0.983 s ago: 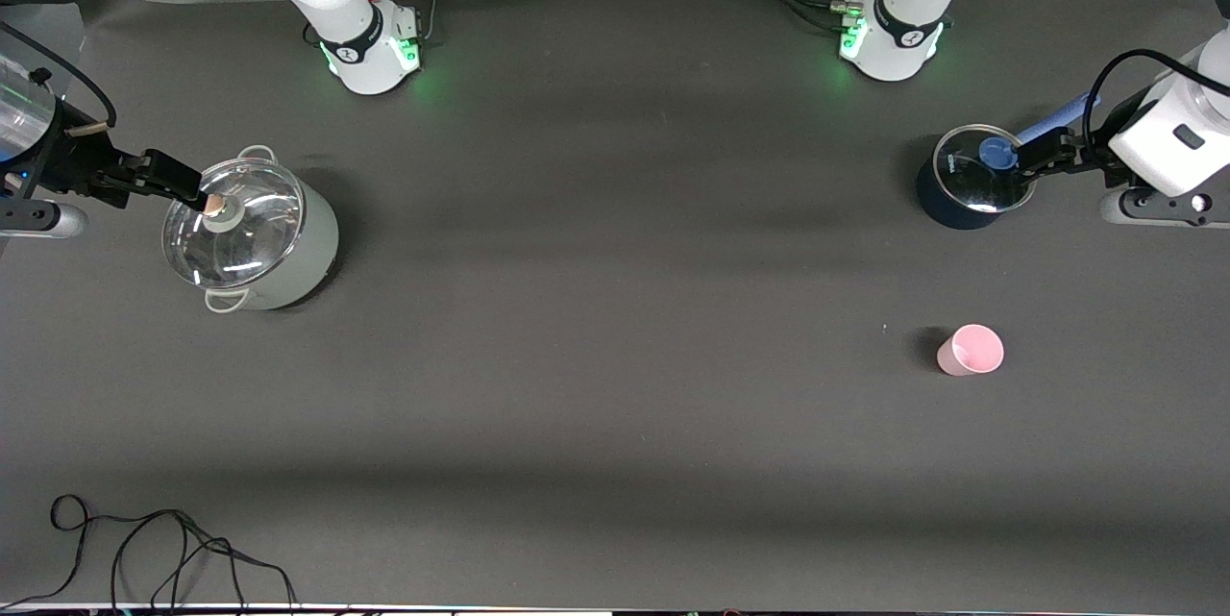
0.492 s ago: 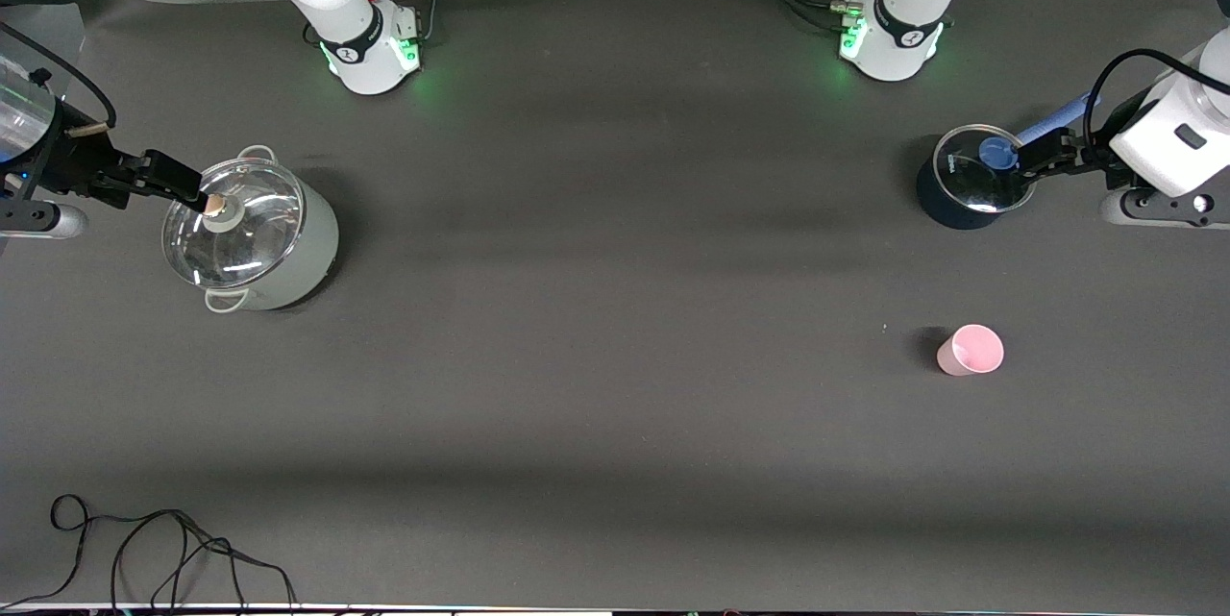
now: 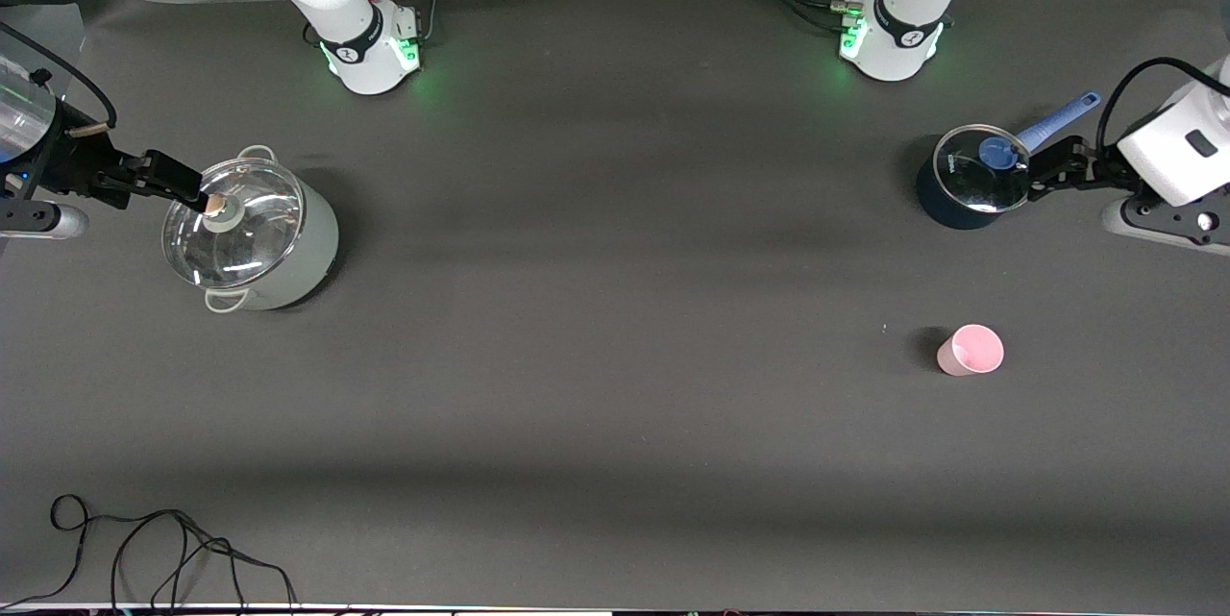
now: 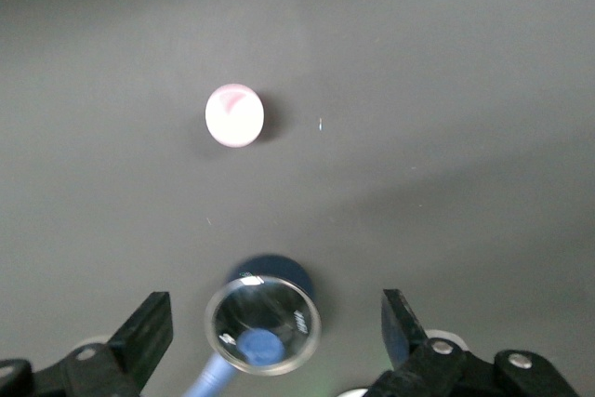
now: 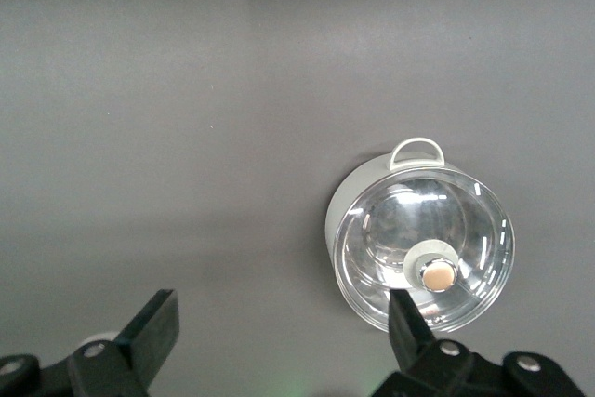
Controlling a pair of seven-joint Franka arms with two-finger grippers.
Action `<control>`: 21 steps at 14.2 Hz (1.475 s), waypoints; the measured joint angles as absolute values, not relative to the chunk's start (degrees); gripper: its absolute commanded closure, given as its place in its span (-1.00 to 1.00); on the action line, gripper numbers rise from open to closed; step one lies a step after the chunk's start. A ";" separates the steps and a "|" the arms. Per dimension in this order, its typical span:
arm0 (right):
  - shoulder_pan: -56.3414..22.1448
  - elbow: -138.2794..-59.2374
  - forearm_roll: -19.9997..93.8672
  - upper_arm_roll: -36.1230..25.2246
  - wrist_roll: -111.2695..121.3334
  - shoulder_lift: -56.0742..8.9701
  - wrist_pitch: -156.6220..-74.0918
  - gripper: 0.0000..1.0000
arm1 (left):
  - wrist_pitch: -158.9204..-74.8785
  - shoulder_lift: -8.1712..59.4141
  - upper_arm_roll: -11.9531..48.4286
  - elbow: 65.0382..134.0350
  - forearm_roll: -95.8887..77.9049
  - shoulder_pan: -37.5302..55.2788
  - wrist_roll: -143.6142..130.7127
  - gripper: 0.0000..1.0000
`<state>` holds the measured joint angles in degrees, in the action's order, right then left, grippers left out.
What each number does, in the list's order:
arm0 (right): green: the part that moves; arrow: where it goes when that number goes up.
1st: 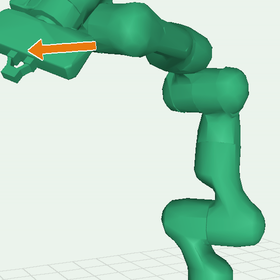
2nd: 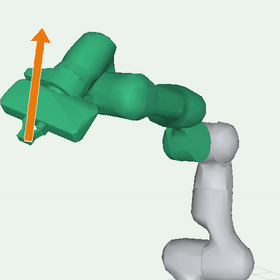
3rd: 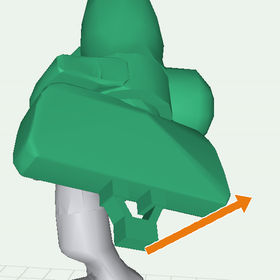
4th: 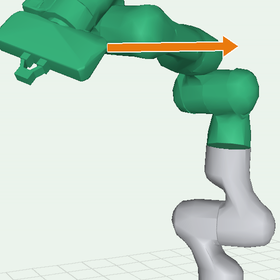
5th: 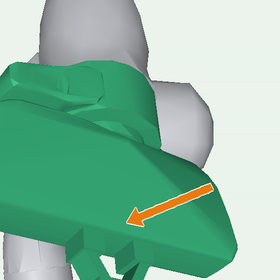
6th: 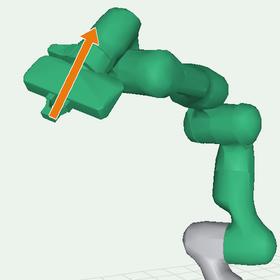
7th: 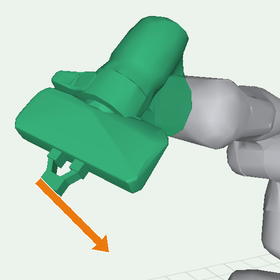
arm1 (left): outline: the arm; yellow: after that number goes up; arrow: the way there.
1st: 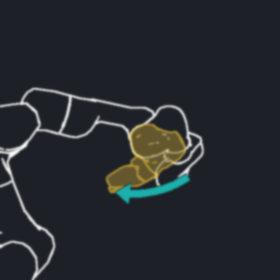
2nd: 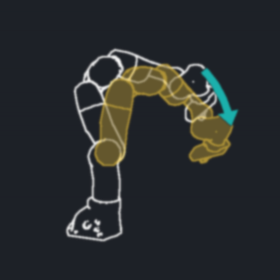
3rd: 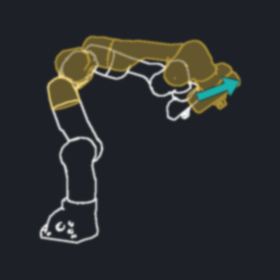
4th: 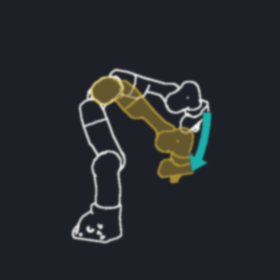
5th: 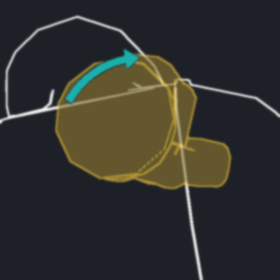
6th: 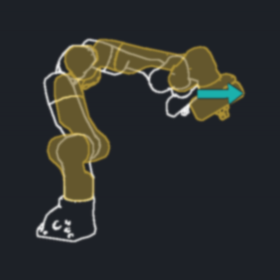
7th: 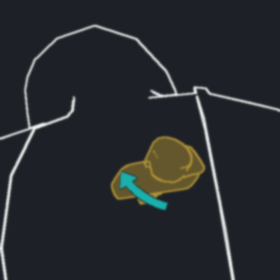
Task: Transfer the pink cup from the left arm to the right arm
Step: 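Move the left gripper off the saucepan toward the pink cup, then lower the left gripper around the pink cup and close it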
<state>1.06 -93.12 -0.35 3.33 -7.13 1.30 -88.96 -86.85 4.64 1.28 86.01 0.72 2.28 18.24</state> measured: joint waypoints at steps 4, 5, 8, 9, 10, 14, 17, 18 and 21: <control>1.06 -93.12 -0.35 3.24 -7.13 1.27 -88.96 -0.99 | -92.58 7.83 0.81 83.88 -1.02 -1.31 39.32 -1.00; 1.06 -93.12 -0.35 3.23 -7.13 1.27 -88.96 -0.99 | -93.59 8.68 0.74 83.79 -3.09 -3.08 43.91 -1.00; 1.06 -93.12 -0.35 3.20 -7.13 1.26 -88.96 -0.99 | -95.24 11.63 0.46 83.57 -11.05 -8.93 56.90 -1.00; 1.07 -93.12 -0.35 3.18 -7.13 1.26 -88.96 -0.99 | -95.42 12.81 0.41 83.54 -13.43 -10.82 60.74 -1.00; 1.06 -93.12 -0.35 3.18 -7.13 1.26 -88.96 -0.99 | -95.61 14.16 0.37 83.53 -16.21 -12.79 64.94 -1.00; 1.06 -93.11 -0.35 3.17 -7.13 1.25 -88.96 -0.99 | -95.65 22.08 0.26 83.62 -28.81 -20.99 81.69 -1.00; 1.06 -93.11 -0.35 3.16 -7.13 1.24 -88.95 -0.99 | -95.66 28.83 0.29 83.74 -35.46 -25.00 92.02 -1.00; 1.06 -93.11 -0.34 3.16 -7.13 1.24 -88.95 -0.99 | -95.66 30.85 0.31 84.04 -37.84 -26.10 95.85 -1.00; 1.06 -93.11 -0.35 3.15 -7.13 1.23 -88.95 -0.99 | -96.06 34.85 0.32 87.27 -43.93 -28.56 107.15 -1.00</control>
<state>1.06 -93.11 -0.35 3.15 -7.13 1.23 -88.95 -96.06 34.85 0.32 87.27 -43.93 -28.56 107.15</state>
